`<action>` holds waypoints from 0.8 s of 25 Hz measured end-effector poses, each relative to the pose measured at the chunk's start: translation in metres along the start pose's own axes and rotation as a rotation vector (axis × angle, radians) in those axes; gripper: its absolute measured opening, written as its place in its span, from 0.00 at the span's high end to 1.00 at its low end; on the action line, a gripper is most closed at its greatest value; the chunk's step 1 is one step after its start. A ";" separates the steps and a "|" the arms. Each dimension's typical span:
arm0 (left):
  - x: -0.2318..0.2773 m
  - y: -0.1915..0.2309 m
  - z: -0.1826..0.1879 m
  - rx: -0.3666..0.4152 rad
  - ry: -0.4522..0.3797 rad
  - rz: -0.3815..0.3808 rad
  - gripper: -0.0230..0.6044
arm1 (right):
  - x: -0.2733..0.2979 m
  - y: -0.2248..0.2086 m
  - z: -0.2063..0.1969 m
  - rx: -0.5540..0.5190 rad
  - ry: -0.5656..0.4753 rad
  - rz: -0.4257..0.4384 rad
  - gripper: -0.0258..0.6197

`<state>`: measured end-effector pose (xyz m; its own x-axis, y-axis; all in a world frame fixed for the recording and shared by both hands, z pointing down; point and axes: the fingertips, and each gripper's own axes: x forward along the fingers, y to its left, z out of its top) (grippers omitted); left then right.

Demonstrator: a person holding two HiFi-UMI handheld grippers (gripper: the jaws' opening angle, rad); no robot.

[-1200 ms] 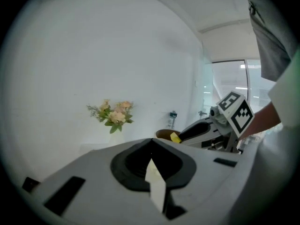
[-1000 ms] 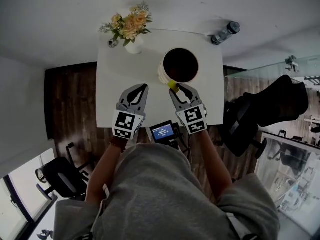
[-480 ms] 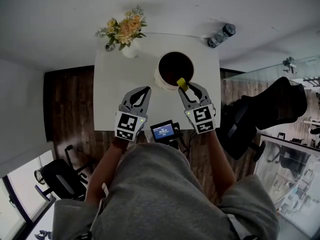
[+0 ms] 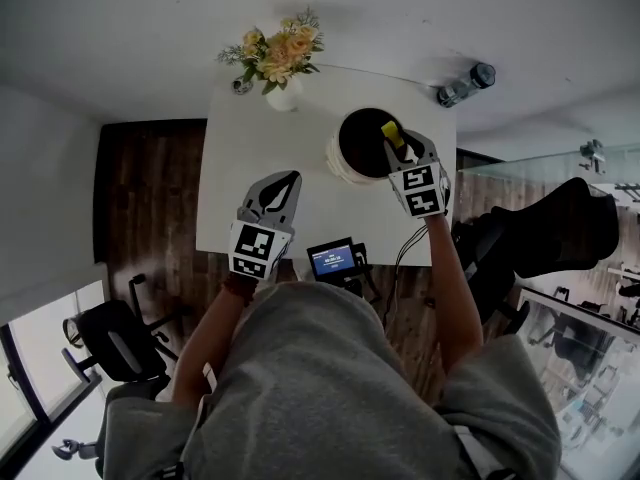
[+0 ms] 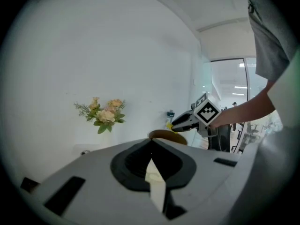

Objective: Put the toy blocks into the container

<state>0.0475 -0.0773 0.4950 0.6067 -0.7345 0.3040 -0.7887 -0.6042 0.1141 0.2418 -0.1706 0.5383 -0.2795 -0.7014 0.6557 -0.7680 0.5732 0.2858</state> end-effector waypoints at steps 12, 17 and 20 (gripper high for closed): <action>-0.004 0.009 -0.003 -0.007 0.008 0.027 0.95 | -0.009 0.009 0.014 0.031 -0.079 0.027 0.70; 0.002 0.013 0.024 0.023 -0.052 0.028 0.95 | -0.071 0.010 0.086 0.088 -0.405 0.049 0.79; 0.006 0.014 0.052 0.046 -0.115 0.032 0.95 | -0.108 0.017 0.120 0.032 -0.550 0.023 0.82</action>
<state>0.0451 -0.1058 0.4495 0.5906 -0.7827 0.1964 -0.8042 -0.5912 0.0621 0.1900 -0.1361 0.3890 -0.5498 -0.8116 0.1974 -0.7729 0.5840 0.2481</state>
